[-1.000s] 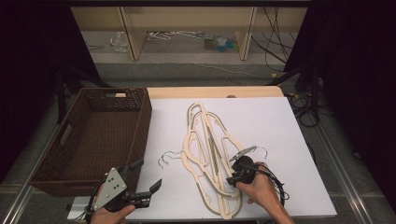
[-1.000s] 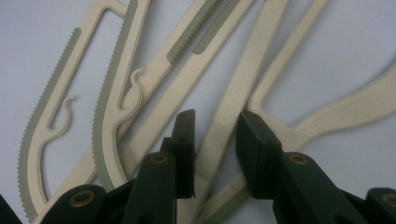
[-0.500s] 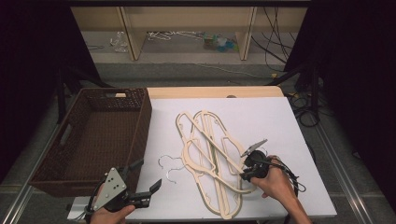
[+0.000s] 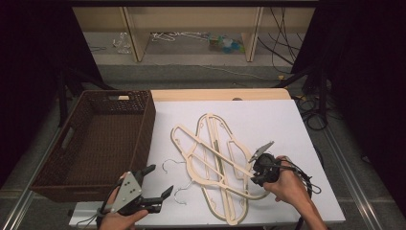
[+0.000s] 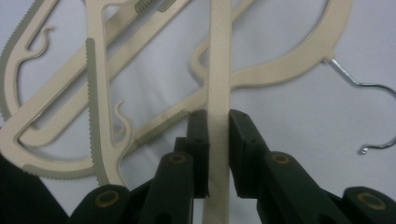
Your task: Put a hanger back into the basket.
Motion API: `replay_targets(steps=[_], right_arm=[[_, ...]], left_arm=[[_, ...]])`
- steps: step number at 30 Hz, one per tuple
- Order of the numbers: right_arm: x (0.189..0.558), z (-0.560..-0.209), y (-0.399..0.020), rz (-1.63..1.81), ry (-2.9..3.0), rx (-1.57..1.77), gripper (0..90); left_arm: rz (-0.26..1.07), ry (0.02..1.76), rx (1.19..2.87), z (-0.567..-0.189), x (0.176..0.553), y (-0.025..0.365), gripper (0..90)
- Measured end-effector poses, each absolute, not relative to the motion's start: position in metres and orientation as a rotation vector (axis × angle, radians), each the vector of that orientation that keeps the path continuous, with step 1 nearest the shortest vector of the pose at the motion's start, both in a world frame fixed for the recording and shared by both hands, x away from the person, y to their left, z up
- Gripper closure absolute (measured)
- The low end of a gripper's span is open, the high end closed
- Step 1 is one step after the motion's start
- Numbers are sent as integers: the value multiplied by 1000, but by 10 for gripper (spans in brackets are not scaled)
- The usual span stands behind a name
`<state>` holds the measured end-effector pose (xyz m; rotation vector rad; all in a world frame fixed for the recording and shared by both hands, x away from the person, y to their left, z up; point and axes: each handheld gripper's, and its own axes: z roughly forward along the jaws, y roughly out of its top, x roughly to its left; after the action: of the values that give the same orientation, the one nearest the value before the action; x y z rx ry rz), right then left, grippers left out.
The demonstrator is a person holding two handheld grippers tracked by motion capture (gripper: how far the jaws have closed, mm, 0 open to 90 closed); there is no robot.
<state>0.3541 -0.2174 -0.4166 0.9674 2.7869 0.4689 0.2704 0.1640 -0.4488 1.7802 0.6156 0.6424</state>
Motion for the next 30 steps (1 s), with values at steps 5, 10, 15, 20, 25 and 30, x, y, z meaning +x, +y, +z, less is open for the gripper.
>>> replay_targets(steps=[5,10,15,20,25,30], right_arm=[[351,-397,-222,450,2792,906,800],[349,-392,-226,424,2797,881,800],[347,-391,-229,414,2809,877,800],[347,-387,-230,431,2812,867,800],[346,-383,-231,418,2814,864,800],[346,-379,-230,418,2811,859,800]], left_arm=[[698,541,1982,-464,285,141,207],[690,530,2055,-478,300,126,200],[733,473,2141,-486,314,118,201],[773,378,2219,-489,321,106,221],[790,301,2289,-493,321,97,234],[832,263,2317,-496,322,88,245]])
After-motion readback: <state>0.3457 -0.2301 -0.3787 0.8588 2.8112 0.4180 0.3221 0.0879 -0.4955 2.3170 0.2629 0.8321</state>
